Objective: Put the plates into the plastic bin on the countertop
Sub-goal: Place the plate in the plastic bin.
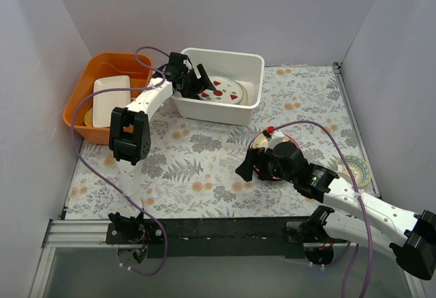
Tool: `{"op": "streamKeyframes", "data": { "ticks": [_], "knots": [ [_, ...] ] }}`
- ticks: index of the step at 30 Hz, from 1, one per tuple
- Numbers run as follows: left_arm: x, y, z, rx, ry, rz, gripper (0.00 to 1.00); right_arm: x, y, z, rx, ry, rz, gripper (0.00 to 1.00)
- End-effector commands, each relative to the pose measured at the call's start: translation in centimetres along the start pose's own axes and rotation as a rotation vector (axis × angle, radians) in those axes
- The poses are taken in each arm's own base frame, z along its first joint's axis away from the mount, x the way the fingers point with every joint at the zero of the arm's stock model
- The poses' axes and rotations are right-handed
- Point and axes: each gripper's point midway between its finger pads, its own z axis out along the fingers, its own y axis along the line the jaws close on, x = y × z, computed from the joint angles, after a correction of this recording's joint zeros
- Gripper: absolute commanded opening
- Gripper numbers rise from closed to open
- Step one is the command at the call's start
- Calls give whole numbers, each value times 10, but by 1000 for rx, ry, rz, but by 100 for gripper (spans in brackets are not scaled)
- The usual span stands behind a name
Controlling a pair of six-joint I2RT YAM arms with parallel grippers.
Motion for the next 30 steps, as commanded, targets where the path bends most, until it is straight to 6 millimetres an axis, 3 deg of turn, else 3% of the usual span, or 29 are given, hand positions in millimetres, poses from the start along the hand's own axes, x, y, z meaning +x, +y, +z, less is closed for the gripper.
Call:
{"op": "streamKeyframes", "data": {
  "ticks": [1,13,30],
  "knots": [
    [-30,-9,-24,-11,-88,25,82,0,-3,0,10,4,-8,98],
    [-39,-15,-36,-12,-128,82,86,1,-3,0,10,4,-8,98],
    [-49,-79,-87,220,-205,212,92,-2,-1,-2,13,5,-6,98]
  ]
}}
